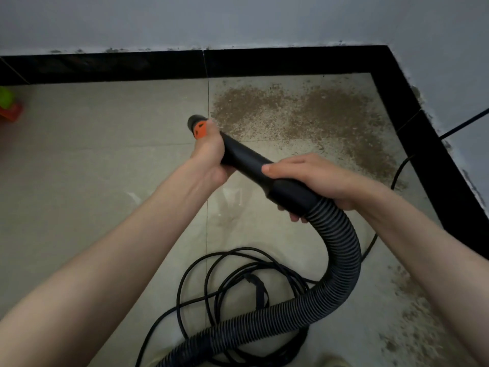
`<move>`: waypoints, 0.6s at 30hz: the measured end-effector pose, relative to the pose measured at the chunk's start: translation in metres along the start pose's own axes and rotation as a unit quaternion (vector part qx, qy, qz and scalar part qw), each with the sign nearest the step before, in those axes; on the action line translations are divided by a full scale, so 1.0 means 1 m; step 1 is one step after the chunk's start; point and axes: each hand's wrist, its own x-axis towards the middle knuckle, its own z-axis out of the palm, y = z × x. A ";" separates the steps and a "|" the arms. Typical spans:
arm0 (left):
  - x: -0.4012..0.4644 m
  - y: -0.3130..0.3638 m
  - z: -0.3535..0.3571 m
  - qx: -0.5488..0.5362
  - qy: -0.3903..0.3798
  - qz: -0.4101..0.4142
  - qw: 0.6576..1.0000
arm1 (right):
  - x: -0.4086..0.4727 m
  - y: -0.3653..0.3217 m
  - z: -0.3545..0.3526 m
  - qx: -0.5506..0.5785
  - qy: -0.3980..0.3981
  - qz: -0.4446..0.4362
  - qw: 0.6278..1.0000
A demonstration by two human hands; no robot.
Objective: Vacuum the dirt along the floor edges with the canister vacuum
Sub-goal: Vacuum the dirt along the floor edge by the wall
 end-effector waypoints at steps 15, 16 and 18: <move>0.039 -0.042 -0.033 -0.041 0.004 -0.041 0.998 | 0.036 0.050 0.039 -0.166 0.064 0.027 0.984; 0.039 -0.042 -0.033 -0.038 0.003 -0.040 0.998 | 0.035 0.053 0.040 -0.168 0.076 0.024 0.983; 0.039 -0.044 -0.032 -0.030 -0.002 -0.039 0.999 | 0.033 0.058 0.040 -0.178 0.090 0.017 0.980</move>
